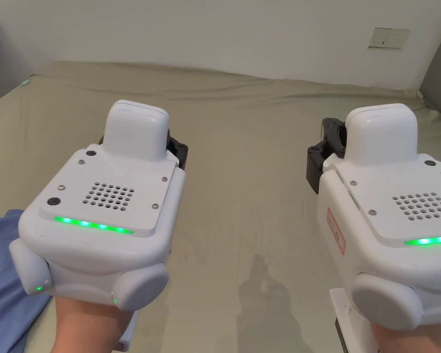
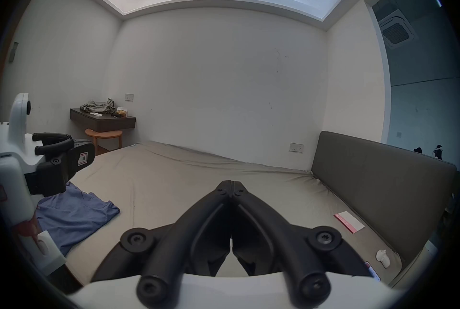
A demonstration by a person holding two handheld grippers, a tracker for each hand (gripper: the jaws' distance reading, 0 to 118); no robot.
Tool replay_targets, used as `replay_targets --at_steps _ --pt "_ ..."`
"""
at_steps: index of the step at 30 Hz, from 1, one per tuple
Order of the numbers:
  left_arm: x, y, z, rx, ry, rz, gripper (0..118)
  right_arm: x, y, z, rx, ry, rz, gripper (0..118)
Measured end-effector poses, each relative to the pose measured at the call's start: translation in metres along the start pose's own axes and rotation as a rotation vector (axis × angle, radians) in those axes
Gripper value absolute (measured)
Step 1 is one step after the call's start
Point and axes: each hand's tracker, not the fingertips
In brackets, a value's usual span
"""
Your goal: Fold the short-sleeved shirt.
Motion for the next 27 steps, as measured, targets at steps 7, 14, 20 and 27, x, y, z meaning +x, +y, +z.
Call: replay_targets --at_steps 7,14,20,27 --pt "-0.021 0.003 0.012 -0.002 0.071 -0.008 0 -0.02 0.005 -0.004 0.019 0.067 0.018 0" --pt "-0.071 0.004 0.037 -0.015 0.229 -0.049 0 -0.062 0.013 -0.011 0.054 0.202 -0.026 0" --pt "-0.122 0.003 0.074 -0.029 0.408 -0.071 0 -0.115 0.021 -0.011 0.084 0.349 -0.008 0" --pt "-0.165 -0.004 0.115 -0.06 0.554 -0.06 0 -0.176 0.027 -0.003 0.097 0.512 -0.005 0"
